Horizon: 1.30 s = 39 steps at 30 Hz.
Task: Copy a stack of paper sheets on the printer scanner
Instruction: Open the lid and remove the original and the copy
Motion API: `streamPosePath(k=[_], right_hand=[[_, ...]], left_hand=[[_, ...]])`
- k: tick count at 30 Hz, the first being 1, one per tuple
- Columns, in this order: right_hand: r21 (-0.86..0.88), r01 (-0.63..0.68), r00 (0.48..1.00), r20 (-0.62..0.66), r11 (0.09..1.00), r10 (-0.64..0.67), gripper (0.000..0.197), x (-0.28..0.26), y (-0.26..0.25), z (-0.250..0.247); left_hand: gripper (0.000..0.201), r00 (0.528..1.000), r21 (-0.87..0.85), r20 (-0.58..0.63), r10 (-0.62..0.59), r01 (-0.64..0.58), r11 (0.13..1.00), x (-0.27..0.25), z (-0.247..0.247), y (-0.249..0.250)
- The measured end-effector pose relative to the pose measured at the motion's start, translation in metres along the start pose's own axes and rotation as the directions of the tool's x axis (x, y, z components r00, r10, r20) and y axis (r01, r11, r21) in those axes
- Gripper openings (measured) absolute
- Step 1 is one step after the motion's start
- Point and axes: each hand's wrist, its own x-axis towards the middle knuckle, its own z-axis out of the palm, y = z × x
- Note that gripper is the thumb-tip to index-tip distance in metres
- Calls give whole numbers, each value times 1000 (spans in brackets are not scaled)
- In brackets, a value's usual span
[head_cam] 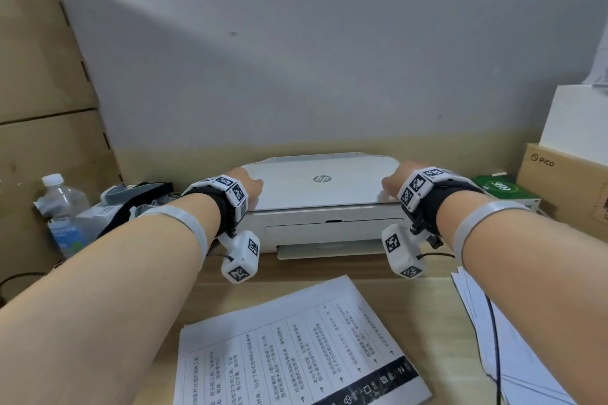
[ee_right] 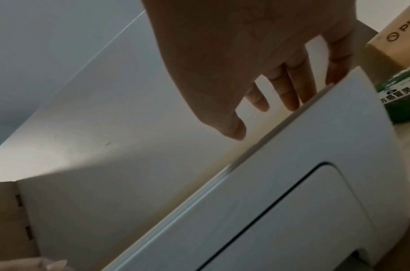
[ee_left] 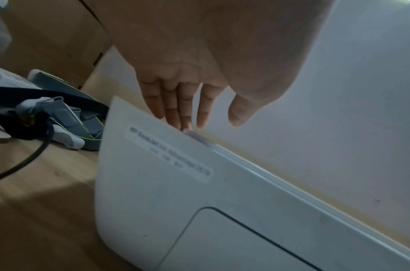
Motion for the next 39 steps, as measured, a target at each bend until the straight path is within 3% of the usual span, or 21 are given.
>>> streamPosePath(k=[5, 7, 11, 12, 14, 15, 17, 18, 19, 21, 23, 25, 30, 32, 39], right_hand=[[340, -47, 997, -43, 939, 66, 36, 19, 7, -5], [434, -39, 996, -59, 900, 72, 23, 21, 13, -14], [384, 24, 986, -161, 923, 41, 19, 33, 17, -36], [444, 51, 974, -221, 895, 54, 26, 41, 16, -42], [617, 114, 952, -291, 779, 91, 41, 55, 14, -53], [683, 143, 942, -316, 716, 113, 53, 65, 13, -58], [841, 177, 937, -303, 511, 174, 79, 65, 6, -65], [892, 203, 934, -300, 405, 192, 75, 64, 3, -67], [920, 231, 932, -303, 316, 201, 62, 67, 0, -67], [932, 249, 935, -302, 262, 184, 44, 77, -3, -69], [934, 227, 957, -266, 275, 113, 63, 97, -3, -68], [926, 194, 972, -225, 323, 61, 83, 115, -3, -66], [856, 90, 994, -111, 509, 10, 81, 128, -14, -56], [845, 47, 999, -54, 532, -2, 77, 133, -16, -49], [815, -59, 995, 93, 576, -31, 53, 136, -13, -26]], left_hand=[[18, 996, -400, 56, -72, 89, 912, 6, -2, 8], [20, 992, -524, 102, -80, 122, 843, 11, -8, 6], [23, 990, -334, 74, -123, 141, 932, 53, -17, -3], [24, 988, -379, 44, -150, 156, 912, 54, -23, 1], [23, 991, -557, -126, -42, -36, 830, 39, -38, 16], [25, 976, -694, -202, -78, -87, 715, 33, -45, 22], [37, 956, -885, -195, -218, -76, 459, 32, -52, 34], [47, 945, -913, -202, -256, -87, 399, 35, -56, 40], [58, 942, -896, -222, -251, -96, 433, 40, -58, 45], [82, 940, -850, -267, -214, -125, 512, 55, -59, 47], [93, 941, -831, -285, -182, -148, 536, 72, -58, 51], [92, 950, -815, -278, -140, -157, 558, 83, -59, 54], [61, 964, -786, -258, -62, -172, 593, 110, -51, 64], [52, 976, -762, -217, -10, -163, 627, 124, -41, 66], [66, 989, -718, -151, -1, -109, 688, 153, -17, 71]])
